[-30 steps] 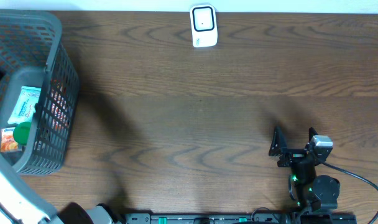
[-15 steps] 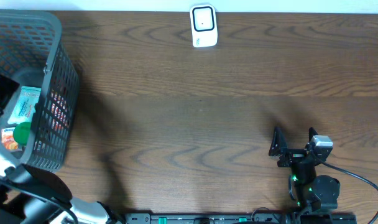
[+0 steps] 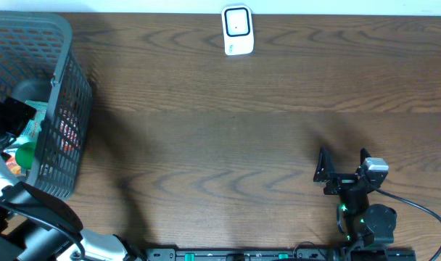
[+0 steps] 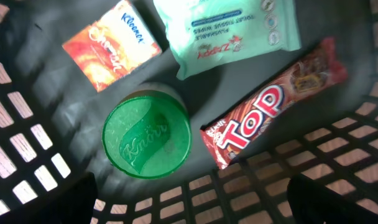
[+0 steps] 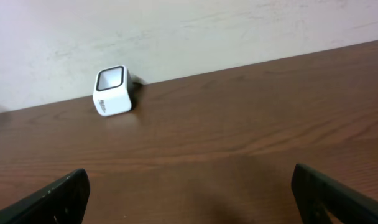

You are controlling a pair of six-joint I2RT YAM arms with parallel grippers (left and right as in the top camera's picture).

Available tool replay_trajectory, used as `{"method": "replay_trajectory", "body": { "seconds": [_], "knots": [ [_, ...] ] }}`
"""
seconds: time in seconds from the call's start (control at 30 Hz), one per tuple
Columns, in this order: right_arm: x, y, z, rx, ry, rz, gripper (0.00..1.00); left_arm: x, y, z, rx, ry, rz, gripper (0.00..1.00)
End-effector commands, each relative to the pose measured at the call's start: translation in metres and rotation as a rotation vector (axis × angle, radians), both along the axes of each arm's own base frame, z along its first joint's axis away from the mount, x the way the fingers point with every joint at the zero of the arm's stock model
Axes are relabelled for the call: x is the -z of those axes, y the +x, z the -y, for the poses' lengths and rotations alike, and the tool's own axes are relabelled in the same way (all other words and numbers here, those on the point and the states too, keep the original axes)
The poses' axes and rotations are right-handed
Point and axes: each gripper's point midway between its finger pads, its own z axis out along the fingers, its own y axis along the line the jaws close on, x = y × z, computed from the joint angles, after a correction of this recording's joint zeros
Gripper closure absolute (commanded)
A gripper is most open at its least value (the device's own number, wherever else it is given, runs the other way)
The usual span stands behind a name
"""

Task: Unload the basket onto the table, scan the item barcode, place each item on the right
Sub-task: 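Lower the left gripper into the basket and grasp the green-lidded jar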

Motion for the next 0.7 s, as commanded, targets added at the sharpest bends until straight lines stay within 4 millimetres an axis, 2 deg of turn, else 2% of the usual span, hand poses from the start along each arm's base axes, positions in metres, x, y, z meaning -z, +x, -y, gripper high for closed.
{"method": "replay_trajectory", "body": {
  "seconds": [0.0, 0.13, 0.67],
  "knots": [
    [0.002, 0.0, -0.005, -0.021, 0.004, -0.001, 0.01, 0.014, -0.007, 0.004, -0.013, -0.022, -0.03, 0.02],
    [0.002, 0.0, -0.005, -0.021, 0.004, -0.001, 0.01, 0.025, -0.011, 0.008, -0.01, -0.039, -0.05, 0.02],
    [0.001, 0.0, -0.005, -0.021, 0.004, 0.0, 0.01, 0.036, -0.021, -0.003, -0.032, 0.023, -0.106, 0.02]
  ]
}}
